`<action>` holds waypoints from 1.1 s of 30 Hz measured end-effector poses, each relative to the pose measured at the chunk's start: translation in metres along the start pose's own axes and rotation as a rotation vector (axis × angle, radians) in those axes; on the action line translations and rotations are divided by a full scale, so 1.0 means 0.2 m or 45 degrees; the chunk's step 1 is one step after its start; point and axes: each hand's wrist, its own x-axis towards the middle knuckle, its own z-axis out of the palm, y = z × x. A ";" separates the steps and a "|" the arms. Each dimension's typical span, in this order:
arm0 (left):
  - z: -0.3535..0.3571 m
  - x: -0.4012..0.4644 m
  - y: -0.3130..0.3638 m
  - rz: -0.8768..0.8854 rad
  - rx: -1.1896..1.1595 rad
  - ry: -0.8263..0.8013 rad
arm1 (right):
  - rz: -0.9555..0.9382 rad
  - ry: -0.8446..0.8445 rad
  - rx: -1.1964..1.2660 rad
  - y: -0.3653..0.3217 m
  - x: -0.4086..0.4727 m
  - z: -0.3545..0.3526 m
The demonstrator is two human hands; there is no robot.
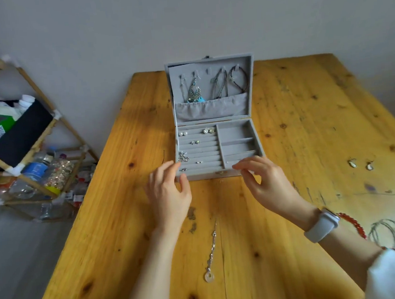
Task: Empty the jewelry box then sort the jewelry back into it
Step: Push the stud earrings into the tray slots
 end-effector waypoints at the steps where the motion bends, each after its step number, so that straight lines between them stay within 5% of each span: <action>1: 0.02 -0.01 0.07 0.033 -0.002 0.015 | 0.031 0.018 -0.018 0.04 -0.03 -0.05; 8: 0.32 -0.12 0.70 0.485 -0.141 -0.459 | 0.198 0.085 -0.121 0.29 -0.30 -0.42; 14: 0.61 -0.25 1.04 0.526 -0.097 -0.897 | 0.463 0.296 -0.299 0.63 -0.49 -0.69; 23: 0.79 -0.38 1.22 0.575 -0.002 -0.887 | 0.711 0.308 -0.539 0.87 -0.65 -0.79; 33: 0.93 -0.42 1.39 0.712 -0.098 -0.929 | 0.660 0.486 -0.275 0.84 -0.70 -0.80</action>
